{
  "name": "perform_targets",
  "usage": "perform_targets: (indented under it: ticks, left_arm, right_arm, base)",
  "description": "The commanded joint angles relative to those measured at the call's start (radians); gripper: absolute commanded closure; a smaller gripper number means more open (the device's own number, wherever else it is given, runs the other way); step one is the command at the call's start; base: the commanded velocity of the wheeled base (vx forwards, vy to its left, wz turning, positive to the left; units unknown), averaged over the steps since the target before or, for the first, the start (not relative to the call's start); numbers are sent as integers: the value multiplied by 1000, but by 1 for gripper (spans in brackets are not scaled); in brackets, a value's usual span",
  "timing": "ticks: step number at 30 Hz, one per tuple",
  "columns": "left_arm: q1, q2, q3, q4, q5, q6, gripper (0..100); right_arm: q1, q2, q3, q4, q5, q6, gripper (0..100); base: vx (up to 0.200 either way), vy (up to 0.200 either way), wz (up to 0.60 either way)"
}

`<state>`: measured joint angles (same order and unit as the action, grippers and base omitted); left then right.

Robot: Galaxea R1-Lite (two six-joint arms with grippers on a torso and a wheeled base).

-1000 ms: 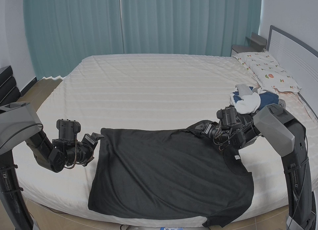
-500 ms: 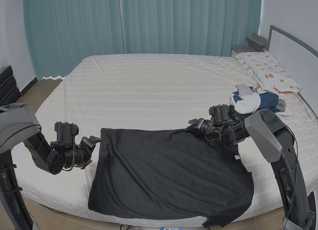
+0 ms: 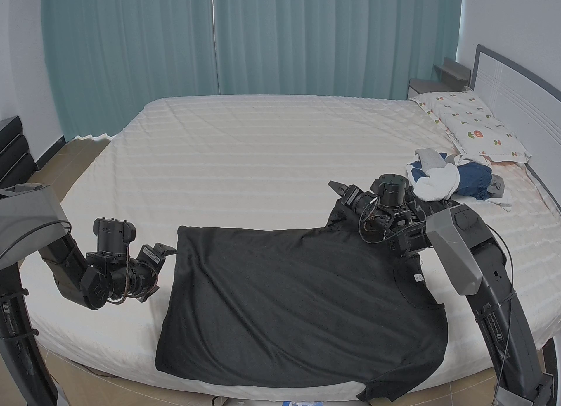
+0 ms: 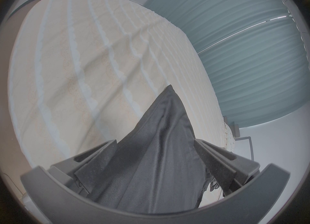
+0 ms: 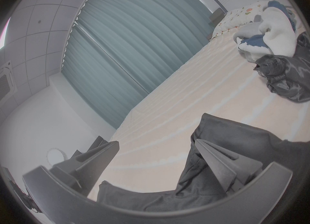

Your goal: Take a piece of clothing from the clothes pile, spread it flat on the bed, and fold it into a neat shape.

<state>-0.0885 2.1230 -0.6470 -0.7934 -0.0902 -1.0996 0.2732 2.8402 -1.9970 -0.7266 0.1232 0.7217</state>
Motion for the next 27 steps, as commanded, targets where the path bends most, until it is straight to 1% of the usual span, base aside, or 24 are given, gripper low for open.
perform_targets:
  ticks: [1,9,11,14,15,17,18,20,24,27]
  left_arm:
    - [1,5,4,-1,0,0,0]
    - [1,5,6,-1,0,0,0]
    - [1,5,6,-1,0,0,0]
    - [1,5,7,-1,0,0,0]
    - [1,5,7,-1,0,0,0]
    - [1,5,7,-1,0,0,0]
    - [1,6,7,-1,0,1,0]
    - [1,6,7,-1,0,1,0]
    - [1,8,9,0,0,1,0]
    - [1,11,13,-1,0,1,0]
  right_arm:
    - [-9,39,-3,-1,-4,-19,0]
    - [-37,8,-3,22,-14,-30,0]
    - [-63,-27,-3,87,-19,-47,0]
    - [-85,-51,14,133,-27,-84,0]
    - [-106,-67,40,154,-27,-130,0]
    - [-109,-68,44,154,-27,-136,0]
    - [-129,-78,72,161,-25,-169,0]
    - [-140,-78,90,162,-25,-177,0]
    - [-143,-67,98,164,-25,-211,0]
    - [-140,-59,96,167,-25,-217,0]
  base:
    - [0,0,0]
    - [0,0,0]
    - [0,0,0]
    - [0,0,0]
    - [0,0,0]
    - [0,0,0]
    - [0,0,0]
    - [0,0,0]
    - [0,0,0]
    - [0,0,0]
